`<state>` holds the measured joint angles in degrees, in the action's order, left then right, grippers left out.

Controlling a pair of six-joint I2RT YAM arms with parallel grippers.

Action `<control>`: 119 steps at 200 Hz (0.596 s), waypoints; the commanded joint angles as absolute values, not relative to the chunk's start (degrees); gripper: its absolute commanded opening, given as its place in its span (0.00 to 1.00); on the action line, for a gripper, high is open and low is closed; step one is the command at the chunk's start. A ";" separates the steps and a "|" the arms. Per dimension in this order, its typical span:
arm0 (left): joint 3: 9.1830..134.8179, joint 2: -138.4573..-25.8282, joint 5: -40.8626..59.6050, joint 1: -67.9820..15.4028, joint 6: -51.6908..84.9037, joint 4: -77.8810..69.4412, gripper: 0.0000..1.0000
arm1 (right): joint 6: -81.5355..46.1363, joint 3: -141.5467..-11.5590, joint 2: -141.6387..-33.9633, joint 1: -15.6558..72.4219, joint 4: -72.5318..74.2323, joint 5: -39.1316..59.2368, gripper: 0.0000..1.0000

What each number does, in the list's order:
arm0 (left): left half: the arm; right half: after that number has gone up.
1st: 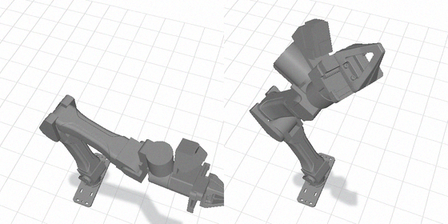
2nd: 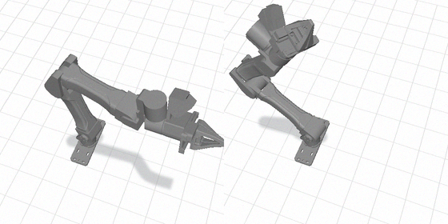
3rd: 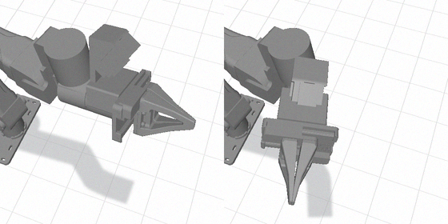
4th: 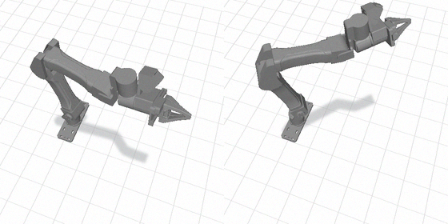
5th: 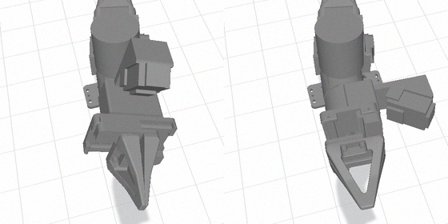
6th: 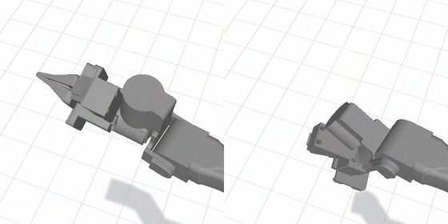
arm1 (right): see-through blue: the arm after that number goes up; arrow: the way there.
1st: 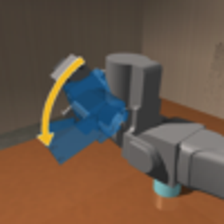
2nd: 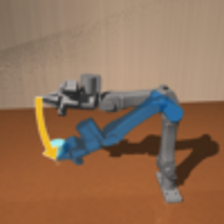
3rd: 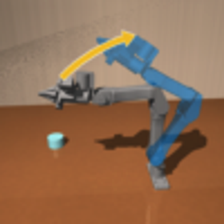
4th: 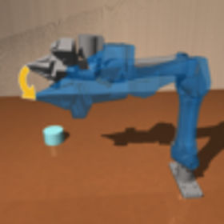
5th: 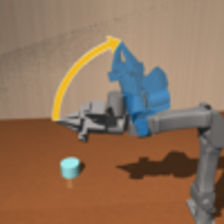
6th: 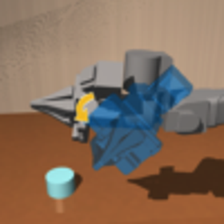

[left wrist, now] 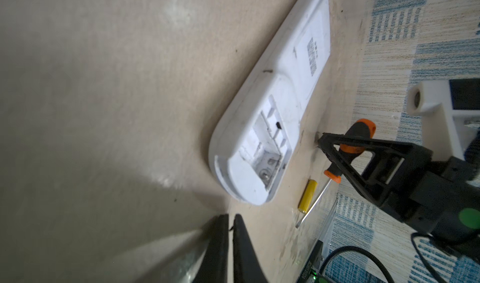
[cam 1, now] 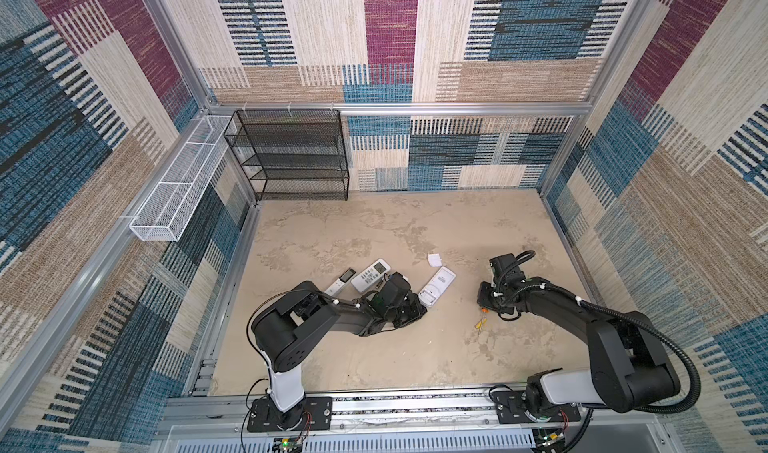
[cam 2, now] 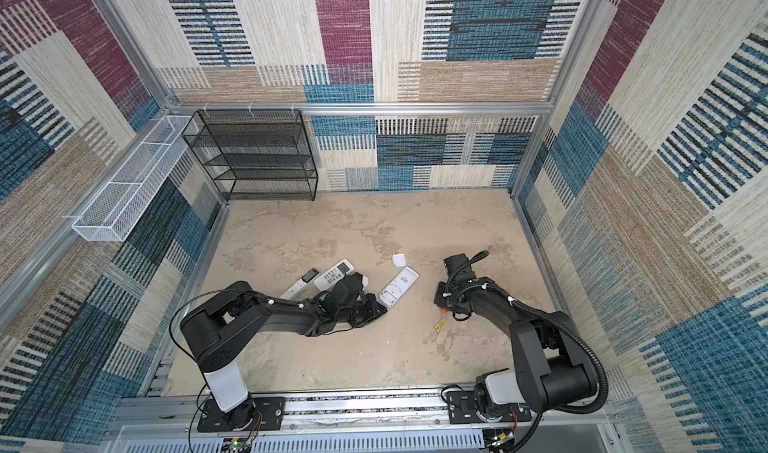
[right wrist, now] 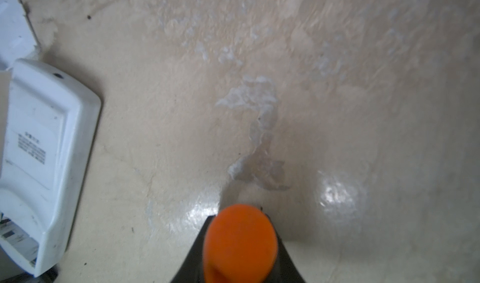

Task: Unload the batteries from the remote control
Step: 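Lower the screwdriver onto the table and release it with the right gripper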

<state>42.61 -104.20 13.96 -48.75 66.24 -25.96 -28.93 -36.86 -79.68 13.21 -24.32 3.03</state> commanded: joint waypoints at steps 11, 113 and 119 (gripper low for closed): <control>41.94 -102.47 14.42 -48.52 64.82 -26.43 0.11 | -30.06 -36.83 -79.08 13.35 -23.75 3.57 0.00; 44.74 -89.28 11.24 -46.20 53.99 -8.09 0.17 | -22.78 -47.55 -79.81 13.12 -27.69 -2.70 0.00; 45.50 -87.75 10.29 -45.77 52.09 -4.68 0.18 | -21.96 -48.43 -80.69 12.77 -28.29 -3.09 0.00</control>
